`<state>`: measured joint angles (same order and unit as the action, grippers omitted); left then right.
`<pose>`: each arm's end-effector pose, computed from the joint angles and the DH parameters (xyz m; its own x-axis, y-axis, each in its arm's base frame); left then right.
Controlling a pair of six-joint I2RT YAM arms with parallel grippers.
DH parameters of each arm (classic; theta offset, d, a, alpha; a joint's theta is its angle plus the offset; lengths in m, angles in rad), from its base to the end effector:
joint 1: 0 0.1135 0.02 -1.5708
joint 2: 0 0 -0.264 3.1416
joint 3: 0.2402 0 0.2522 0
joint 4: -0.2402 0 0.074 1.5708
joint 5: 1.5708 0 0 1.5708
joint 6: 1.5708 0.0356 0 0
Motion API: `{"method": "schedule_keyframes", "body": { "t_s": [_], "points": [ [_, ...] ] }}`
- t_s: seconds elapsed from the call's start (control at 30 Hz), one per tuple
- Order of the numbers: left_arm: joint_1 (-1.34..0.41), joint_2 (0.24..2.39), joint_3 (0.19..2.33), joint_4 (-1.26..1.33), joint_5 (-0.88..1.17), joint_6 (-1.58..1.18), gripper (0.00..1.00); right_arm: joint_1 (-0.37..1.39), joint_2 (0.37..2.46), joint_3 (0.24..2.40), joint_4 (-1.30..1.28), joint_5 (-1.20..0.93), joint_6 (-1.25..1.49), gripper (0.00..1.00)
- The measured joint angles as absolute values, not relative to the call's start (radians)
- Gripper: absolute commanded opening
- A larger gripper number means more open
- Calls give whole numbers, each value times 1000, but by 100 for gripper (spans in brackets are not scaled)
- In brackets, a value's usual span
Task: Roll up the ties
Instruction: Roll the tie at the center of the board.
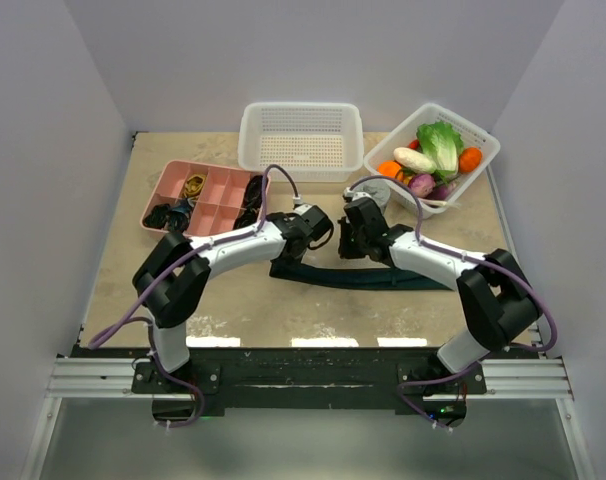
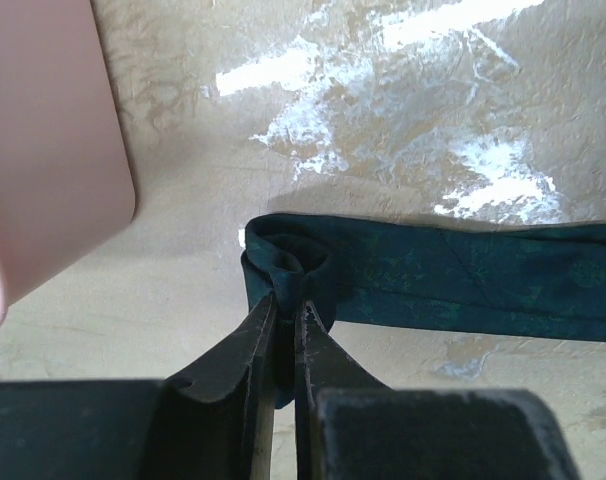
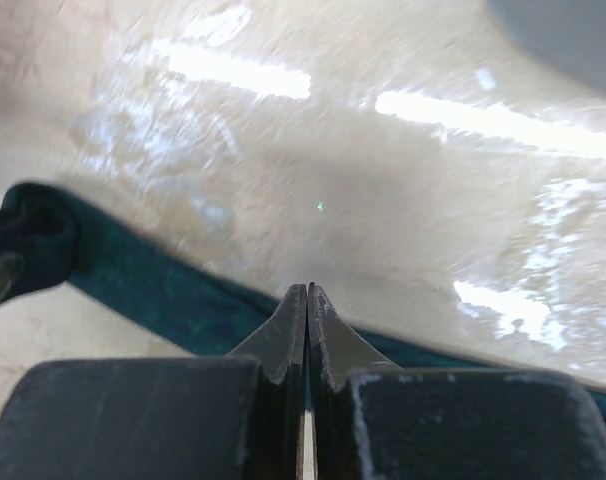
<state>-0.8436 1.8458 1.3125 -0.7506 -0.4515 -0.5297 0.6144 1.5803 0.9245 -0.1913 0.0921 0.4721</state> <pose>0.2530 -0.2610 0.1930 -0.8484 0.2695 -0.4556 0.1871 0.9578 0.2181 0.2680 0.1851 0.1936 -0.7838 0.0013 -0.6211 -0.1884 0.9524 0.2397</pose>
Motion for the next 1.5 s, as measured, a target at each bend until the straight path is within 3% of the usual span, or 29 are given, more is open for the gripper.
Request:
{"method": "schedule_keyframes", "body": {
  "t_s": [0.2,0.37,0.47,1.27,1.5],
  "points": [
    [-860,1898,1356,-769,-463,-523,20,560,1579,906,-184,87,472,0],
    [-873,1912,1370,-775,-471,-501,44,554,1567,878,-171,77,479,0],
    [-883,1919,1373,-772,-473,-494,52,548,1564,874,-165,62,479,0],
    [-892,1926,1306,-553,-290,-542,49,543,1565,874,-140,9,476,0],
    [-892,1911,1293,-537,-290,-556,52,543,1581,874,-122,-29,462,0]
  ]
}}
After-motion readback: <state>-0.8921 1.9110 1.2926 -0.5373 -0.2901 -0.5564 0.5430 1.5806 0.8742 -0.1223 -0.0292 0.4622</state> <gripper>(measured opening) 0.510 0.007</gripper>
